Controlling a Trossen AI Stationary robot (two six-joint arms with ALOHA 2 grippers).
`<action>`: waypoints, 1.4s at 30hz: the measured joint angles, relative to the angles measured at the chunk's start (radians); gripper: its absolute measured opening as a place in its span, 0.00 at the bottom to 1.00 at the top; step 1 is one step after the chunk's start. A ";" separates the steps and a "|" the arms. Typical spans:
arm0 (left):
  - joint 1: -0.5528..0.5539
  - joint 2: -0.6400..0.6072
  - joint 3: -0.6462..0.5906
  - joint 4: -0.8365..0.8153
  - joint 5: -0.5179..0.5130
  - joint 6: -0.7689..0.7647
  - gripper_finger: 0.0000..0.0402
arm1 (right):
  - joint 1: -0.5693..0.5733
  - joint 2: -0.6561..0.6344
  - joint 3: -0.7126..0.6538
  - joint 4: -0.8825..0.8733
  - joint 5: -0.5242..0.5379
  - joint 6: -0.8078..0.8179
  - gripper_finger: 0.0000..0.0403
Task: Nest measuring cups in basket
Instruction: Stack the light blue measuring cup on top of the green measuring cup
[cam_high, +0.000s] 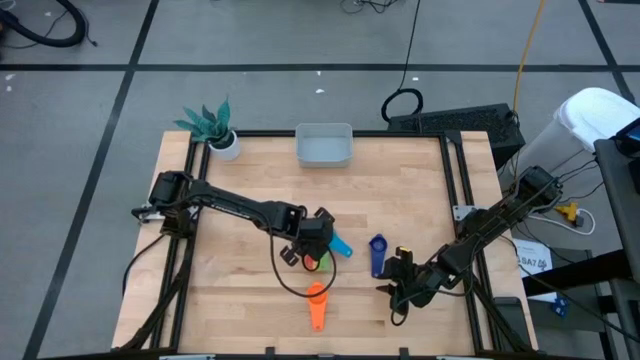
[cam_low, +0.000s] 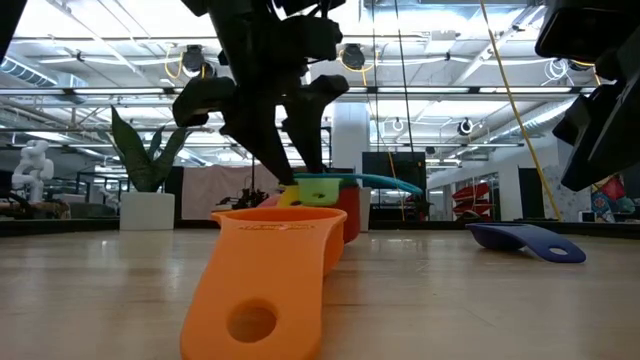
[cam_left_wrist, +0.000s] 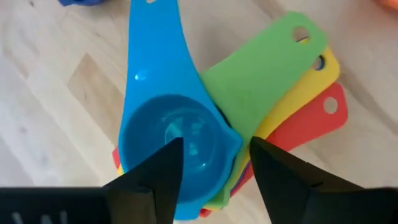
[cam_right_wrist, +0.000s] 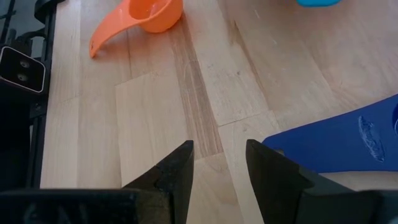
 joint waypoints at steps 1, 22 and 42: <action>-0.001 -0.001 0.000 -0.005 -0.012 0.000 0.45 | 0.000 0.000 0.000 0.000 0.000 0.002 0.35; 0.025 -0.139 0.000 -0.283 -0.174 -0.214 0.29 | -0.016 0.000 0.000 0.012 0.110 -0.033 0.34; 0.033 -0.139 -0.209 -0.205 -0.109 -0.466 0.01 | -0.237 0.004 0.005 0.058 0.076 -0.382 0.00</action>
